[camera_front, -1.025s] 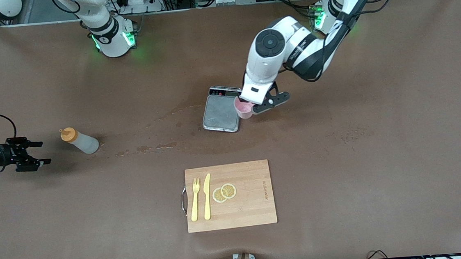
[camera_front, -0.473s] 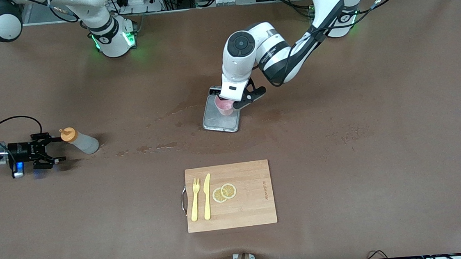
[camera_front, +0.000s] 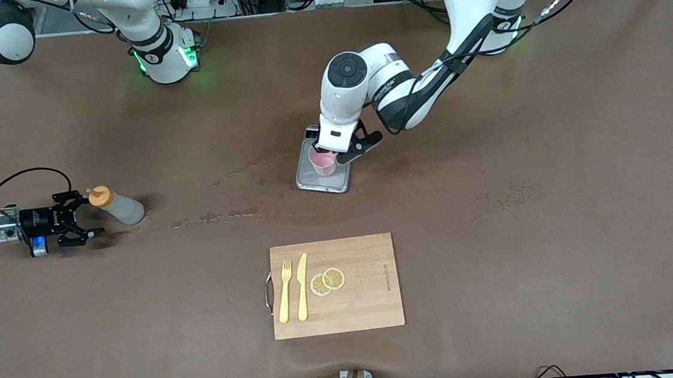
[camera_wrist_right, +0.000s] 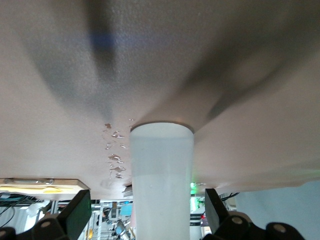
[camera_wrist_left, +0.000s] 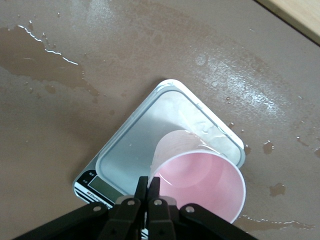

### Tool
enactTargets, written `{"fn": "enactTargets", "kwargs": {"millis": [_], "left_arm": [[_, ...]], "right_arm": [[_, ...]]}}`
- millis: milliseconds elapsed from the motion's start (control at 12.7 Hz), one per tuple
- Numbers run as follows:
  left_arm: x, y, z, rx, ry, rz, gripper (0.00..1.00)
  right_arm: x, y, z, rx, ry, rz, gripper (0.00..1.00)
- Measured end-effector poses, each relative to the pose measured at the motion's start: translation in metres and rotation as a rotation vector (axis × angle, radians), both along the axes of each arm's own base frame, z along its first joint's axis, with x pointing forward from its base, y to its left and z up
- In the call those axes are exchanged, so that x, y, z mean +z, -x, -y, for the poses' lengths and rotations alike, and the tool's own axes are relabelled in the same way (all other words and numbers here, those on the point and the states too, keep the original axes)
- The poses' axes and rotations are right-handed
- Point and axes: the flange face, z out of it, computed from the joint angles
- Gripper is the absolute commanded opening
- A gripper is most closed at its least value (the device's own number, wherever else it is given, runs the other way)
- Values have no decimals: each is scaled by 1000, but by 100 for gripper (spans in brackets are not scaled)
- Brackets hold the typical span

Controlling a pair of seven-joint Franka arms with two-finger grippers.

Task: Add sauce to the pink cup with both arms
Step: 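Lower the pink cup onto the scale while the right gripper grasps the bottle, then release the cup with the left gripper while the right gripper inverts the bottle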

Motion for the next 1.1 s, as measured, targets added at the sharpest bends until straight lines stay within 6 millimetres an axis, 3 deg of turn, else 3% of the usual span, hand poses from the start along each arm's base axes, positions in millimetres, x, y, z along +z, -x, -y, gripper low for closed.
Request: {"fn": "enactTargets", "kwargs": {"millis": [473, 552, 631, 710, 1104], "left_arm": [[-10, 6, 5, -12, -20, 14, 0], [-11, 7, 7, -13, -20, 21, 12], [-10, 7, 9, -16, -20, 27, 49], [-10, 7, 9, -16, -21, 29, 99], [-10, 1, 7, 6, -22, 34, 100]], "right_arm": [[-17, 5, -1, -31, -26, -35, 100], [-19, 6, -2, -27, -36, -42, 100], [-23, 8, -4, -23, -47, -51, 100], [-26, 10, -6, -18, -59, -59, 100], [-34, 13, -21, 14, -113, -91, 100]]}}
